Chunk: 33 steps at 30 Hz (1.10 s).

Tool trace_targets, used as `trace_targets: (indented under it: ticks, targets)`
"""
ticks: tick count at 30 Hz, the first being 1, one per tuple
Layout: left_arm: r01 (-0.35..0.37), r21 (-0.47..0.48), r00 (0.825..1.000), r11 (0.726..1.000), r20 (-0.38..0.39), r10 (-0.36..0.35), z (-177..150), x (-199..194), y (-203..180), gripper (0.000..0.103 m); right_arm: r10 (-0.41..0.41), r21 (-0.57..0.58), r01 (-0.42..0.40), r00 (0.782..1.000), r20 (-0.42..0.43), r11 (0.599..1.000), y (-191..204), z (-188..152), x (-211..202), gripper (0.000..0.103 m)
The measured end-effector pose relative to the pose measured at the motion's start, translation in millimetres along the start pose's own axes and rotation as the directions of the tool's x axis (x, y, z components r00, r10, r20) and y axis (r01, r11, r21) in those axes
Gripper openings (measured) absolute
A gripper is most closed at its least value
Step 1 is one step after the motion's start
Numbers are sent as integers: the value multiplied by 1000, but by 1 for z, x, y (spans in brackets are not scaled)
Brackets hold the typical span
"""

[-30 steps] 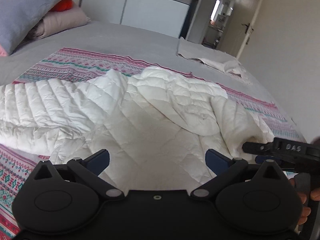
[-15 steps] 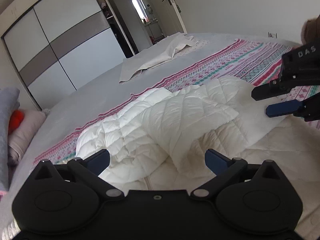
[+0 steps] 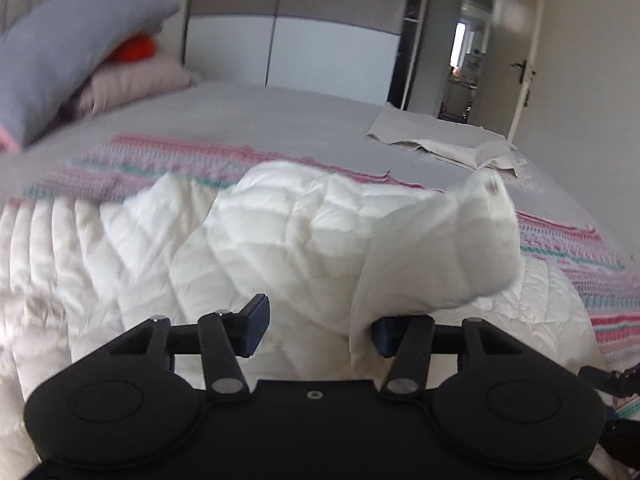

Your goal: Fold large clothes

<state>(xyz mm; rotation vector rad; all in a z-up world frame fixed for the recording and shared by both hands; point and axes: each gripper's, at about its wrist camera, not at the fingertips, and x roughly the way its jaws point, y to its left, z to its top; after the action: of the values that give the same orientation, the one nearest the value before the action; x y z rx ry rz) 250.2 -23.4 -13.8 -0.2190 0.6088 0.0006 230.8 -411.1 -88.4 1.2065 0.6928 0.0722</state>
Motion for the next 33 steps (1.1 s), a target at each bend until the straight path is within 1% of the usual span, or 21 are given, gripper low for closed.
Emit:
trace_targets:
  ticks: [2, 5, 8, 9, 12, 14, 15, 16, 17, 18, 19, 20, 22, 24, 26, 28, 29, 30, 31, 32, 33]
  targets:
    - [43, -75, 998, 996, -51, -47, -3, 7, 27, 53, -1, -12, 1, 1000, -12, 1000, 1, 0, 0, 26]
    - [119, -97, 992, 988, -31, -122, -6, 8, 49, 55, -19, -28, 19, 1000, -8, 999, 7, -3, 3, 27]
    - [167, -106, 985, 980, -23, -170, -2, 7, 59, 56, -27, -36, 27, 1000, -3, 999, 17, -6, 4, 35]
    - [158, -107, 987, 982, -21, -161, 2, 10, 61, 56, -29, -43, 29, 1000, -2, 999, 21, -6, 4, 41]
    - [59, -89, 998, 994, 8, -58, 8, 19, 65, 56, -49, -89, 52, 998, 27, 995, 40, -9, 0, 53]
    - [36, -60, 999, 998, 16, -35, 9, 23, 63, 53, -68, -150, 80, 994, 79, 985, 51, -12, -5, 55]
    - [36, -42, 999, 998, 19, -35, 9, 23, 62, 31, -81, -190, 101, 990, 113, 977, 58, -13, -7, 55]
    - [34, -18, 999, 999, 17, -34, 8, 24, 58, 16, -91, -228, 123, 985, 147, 966, 62, -15, -8, 55]
    - [-9, -3, 999, 1000, 32, 9, 6, 24, 56, 9, -101, -266, 147, 979, 178, 953, 67, -17, -9, 55]
    - [-36, -1, 998, 999, 49, 36, 3, 22, 56, 9, -120, -312, 181, 972, 203, 933, 71, -20, -7, 51]
    - [-64, 2, 997, 998, 48, 64, 0, 23, 56, 9, -142, -363, 217, 965, 221, 906, 76, -22, -4, 41]
    - [-98, 16, 995, 995, 33, 98, -4, 27, 55, 9, -170, -412, 257, 957, 236, 874, 80, -25, 0, 37]
    - [-123, 68, 992, 990, -8, 123, -13, 38, 53, 9, -227, -493, 329, 940, 256, 805, 83, -32, 13, 29]
    - [-132, 104, 991, 986, -7, 134, -16, 41, 52, 11, -299, -530, 389, 921, 251, 753, 81, -37, 29, 23]
    - [-119, 86, 993, 989, -11, 121, -12, 37, 55, 12, -313, -557, 412, 911, 268, 721, 71, -41, 30, 22]
    - [-93, 69, 995, 993, -26, 95, -8, 27, 61, 21, -321, -576, 425, 905, 279, 699, 80, -47, 29, 27]
    - [-86, 68, 996, 994, -24, 88, -6, 19, 64, 35, -311, -584, 412, 911, 271, 699, 85, -50, 26, 30]
    - [-87, 67, 996, 994, -15, 88, -4, 11, 68, 55, -294, -590, 390, 921, 257, 707, 90, -52, 21, 38]
    - [-95, 61, 995, 994, -3, 95, -2, 3, 73, 65, -278, -589, 371, 929, 245, 718, 94, -54, 18, 47]
    - [-105, 47, 994, 993, 16, 104, 0, -7, 79, 79, -268, -587, 357, 934, 237, 726, 98, -56, 14, 50]
    - [-114, 33, 993, 993, 30, 113, 3, -14, 86, 86, -264, -586, 350, 937, 231, 731, 103, -58, 11, 54]
